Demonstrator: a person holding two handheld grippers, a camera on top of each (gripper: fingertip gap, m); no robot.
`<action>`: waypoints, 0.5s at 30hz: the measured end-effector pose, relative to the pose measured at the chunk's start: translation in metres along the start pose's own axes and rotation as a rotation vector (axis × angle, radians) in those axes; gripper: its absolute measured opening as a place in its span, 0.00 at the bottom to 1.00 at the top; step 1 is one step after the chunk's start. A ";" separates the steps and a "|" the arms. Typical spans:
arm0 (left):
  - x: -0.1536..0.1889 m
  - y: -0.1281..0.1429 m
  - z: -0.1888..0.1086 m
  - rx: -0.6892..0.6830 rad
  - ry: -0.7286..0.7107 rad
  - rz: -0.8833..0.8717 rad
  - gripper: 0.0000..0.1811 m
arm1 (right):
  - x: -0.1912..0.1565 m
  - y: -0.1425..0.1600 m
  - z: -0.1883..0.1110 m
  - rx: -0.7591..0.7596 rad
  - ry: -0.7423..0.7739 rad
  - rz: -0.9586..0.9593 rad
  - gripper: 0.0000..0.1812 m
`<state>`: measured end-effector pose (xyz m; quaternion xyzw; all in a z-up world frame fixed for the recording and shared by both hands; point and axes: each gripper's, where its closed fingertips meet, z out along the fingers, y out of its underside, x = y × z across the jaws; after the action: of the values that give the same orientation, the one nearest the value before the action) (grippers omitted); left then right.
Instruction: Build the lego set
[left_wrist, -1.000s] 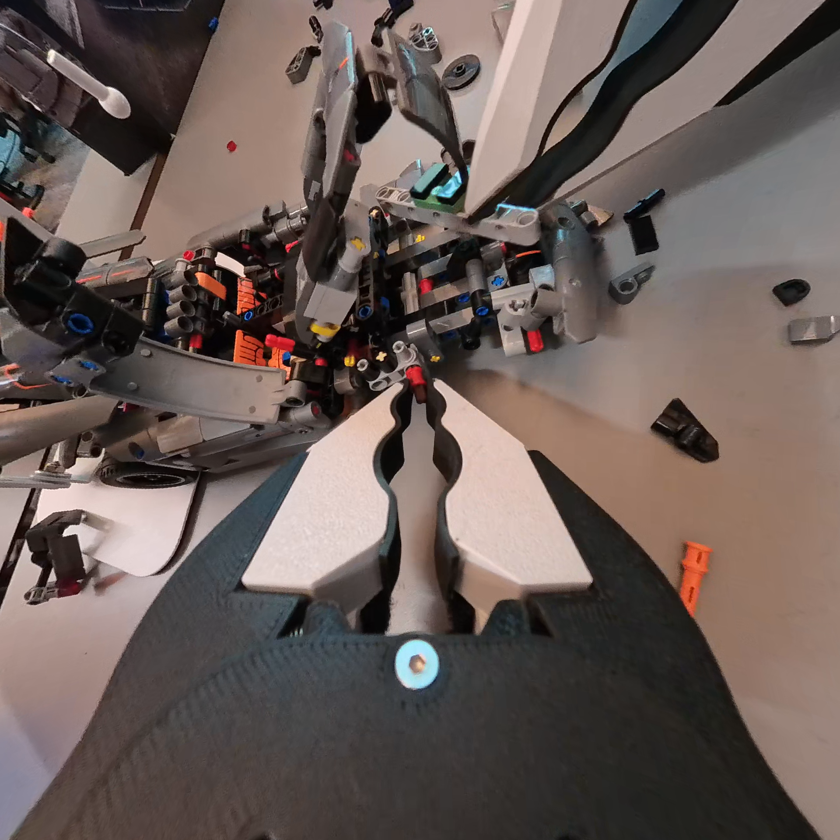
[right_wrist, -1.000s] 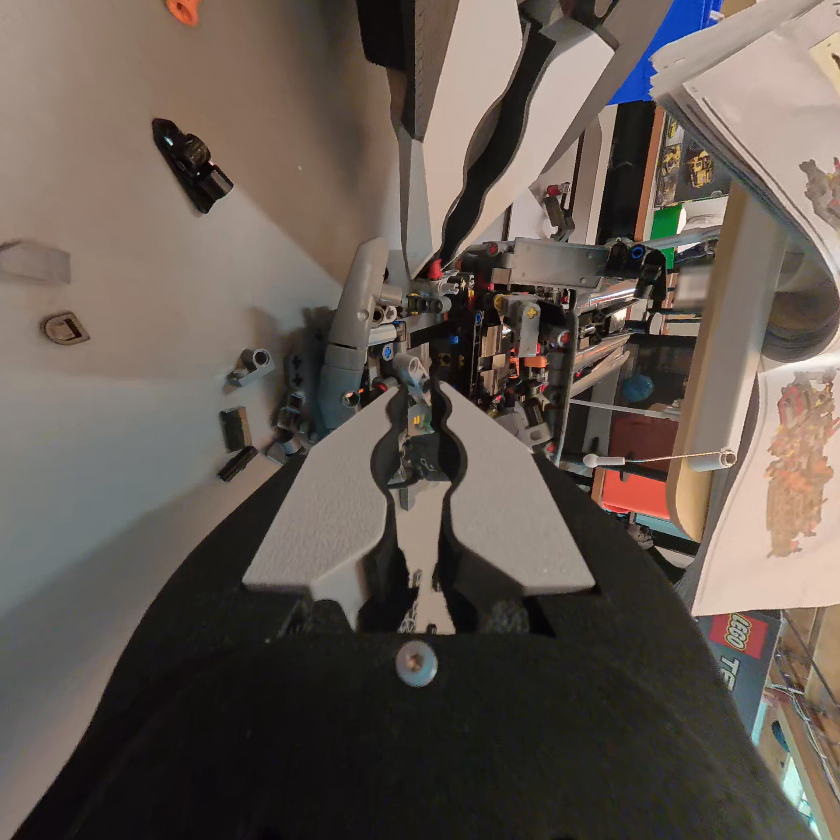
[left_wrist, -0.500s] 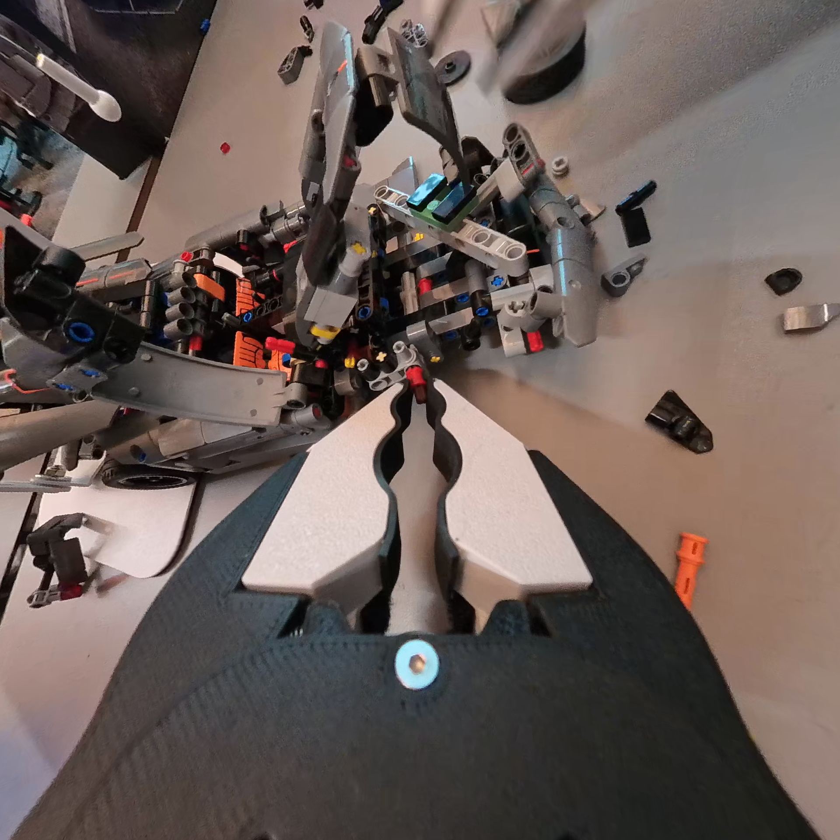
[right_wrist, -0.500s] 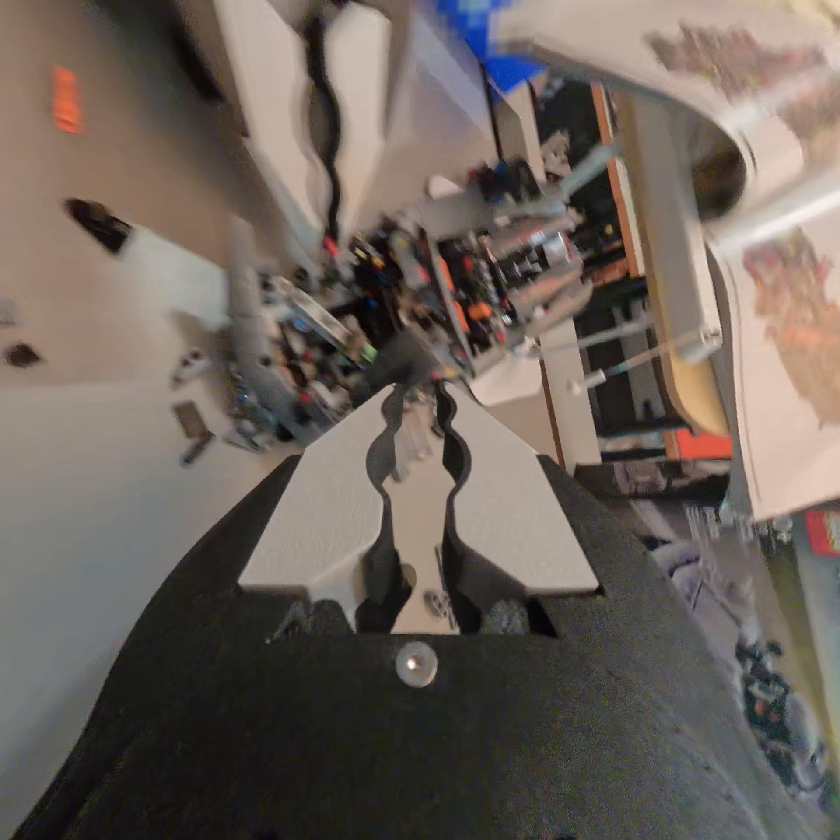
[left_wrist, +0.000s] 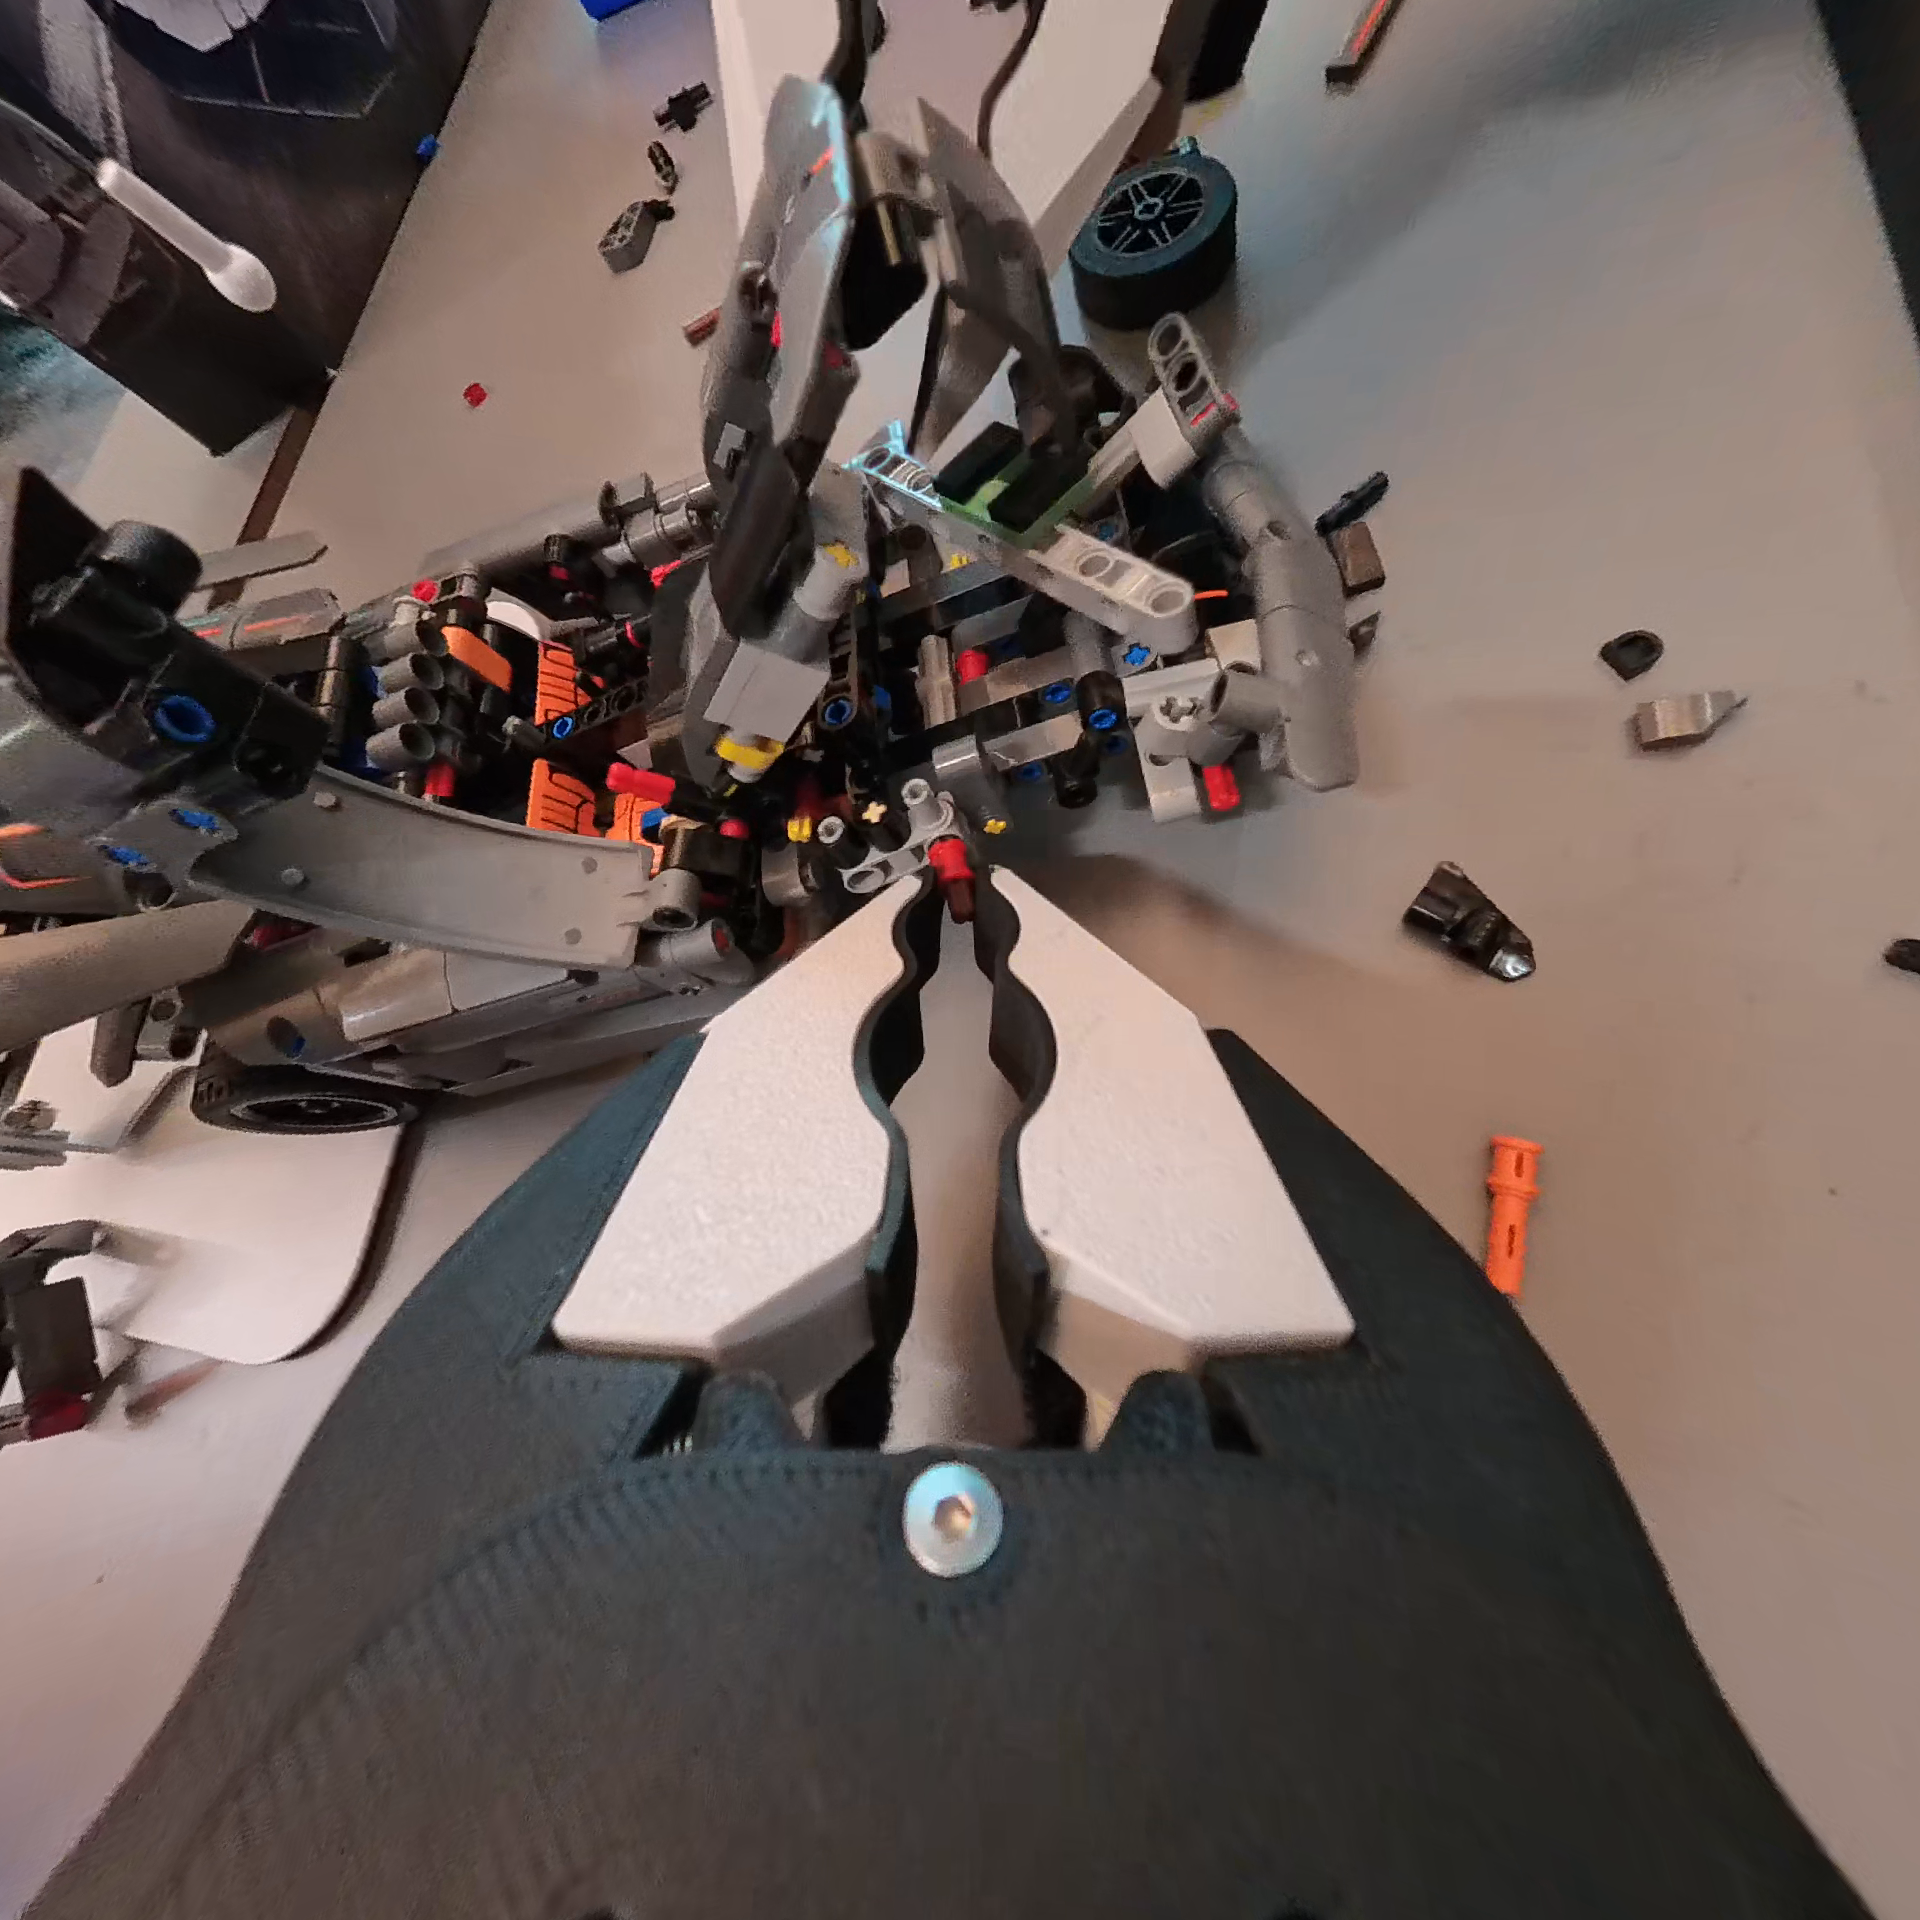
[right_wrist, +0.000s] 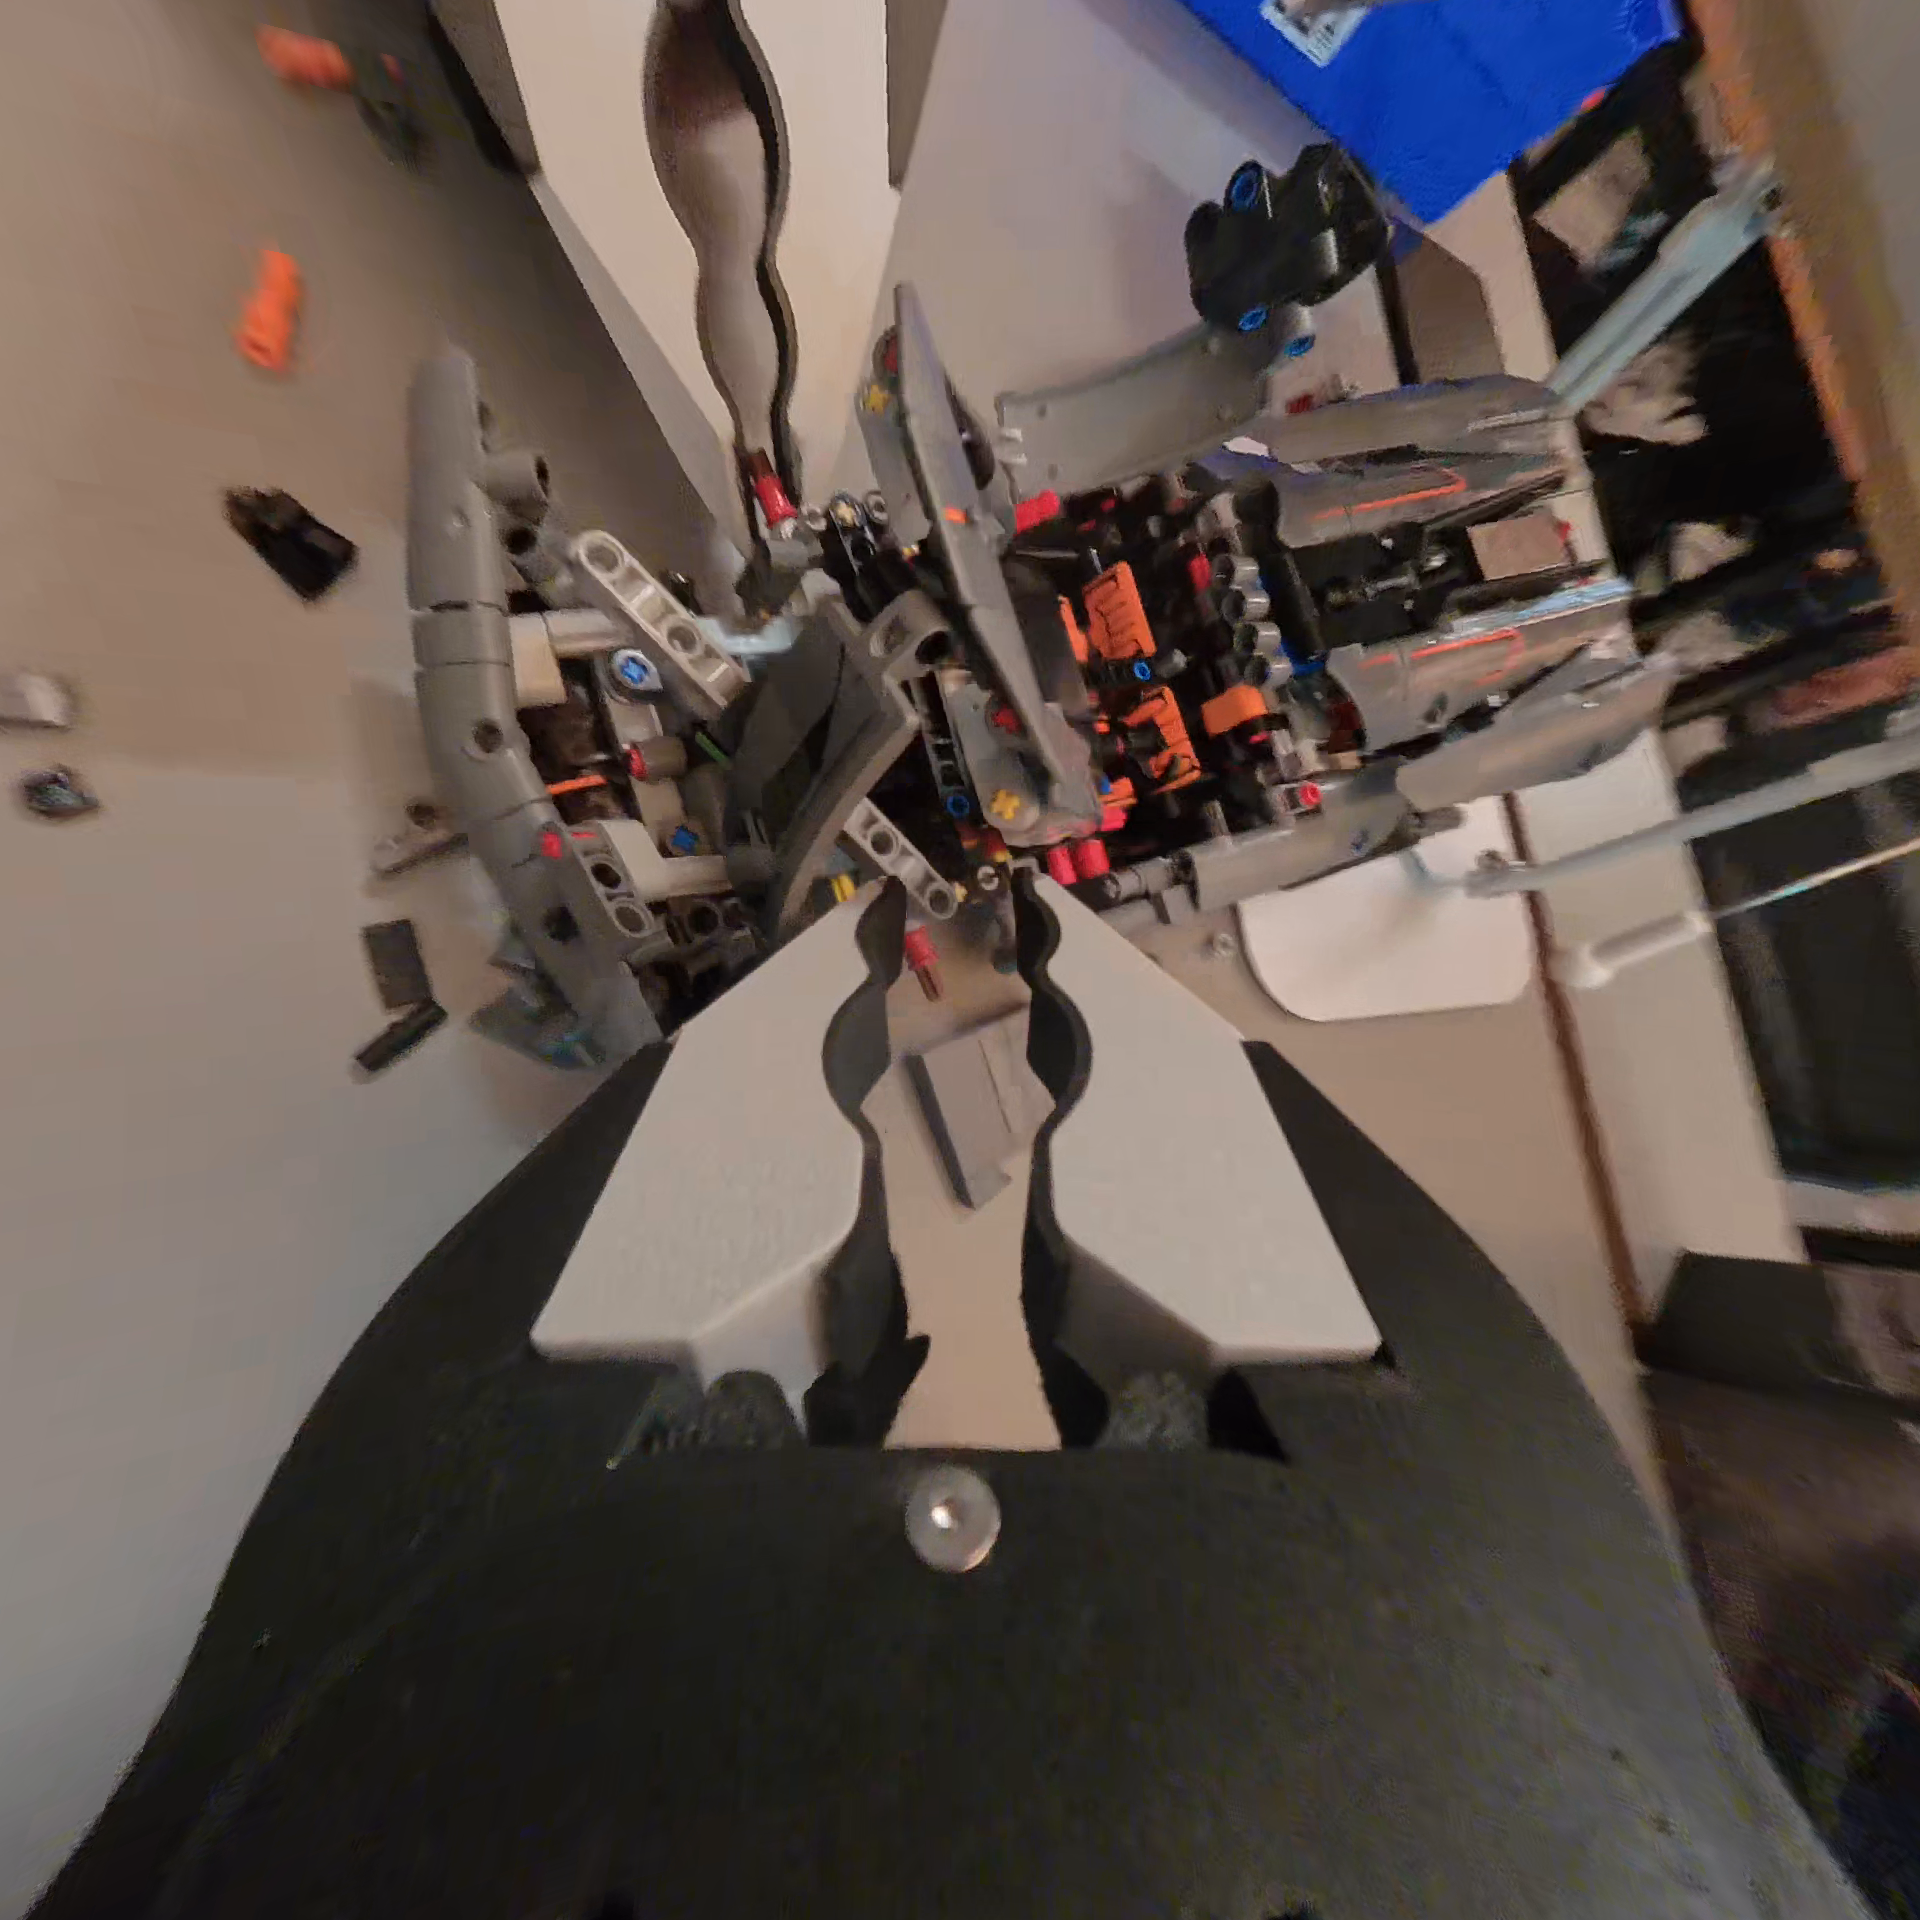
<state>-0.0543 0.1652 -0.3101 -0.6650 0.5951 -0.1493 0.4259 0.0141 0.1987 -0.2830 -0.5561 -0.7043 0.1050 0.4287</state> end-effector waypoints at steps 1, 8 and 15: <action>0.001 0.000 -0.001 0.002 0.009 -0.002 0.02 | -0.003 -0.001 0.000 0.019 -0.044 0.035 0.10; 0.008 0.014 -0.004 -0.034 0.084 0.020 0.02 | -0.020 -0.006 0.006 0.015 -0.155 0.065 0.15; 0.018 0.020 -0.005 -0.038 0.161 0.025 0.02 | -0.034 -0.008 0.017 -0.006 -0.173 0.003 0.11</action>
<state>-0.0668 0.1482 -0.3275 -0.6512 0.6384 -0.1859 0.3659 -0.0028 0.1715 -0.3052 -0.5472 -0.7381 0.1511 0.3646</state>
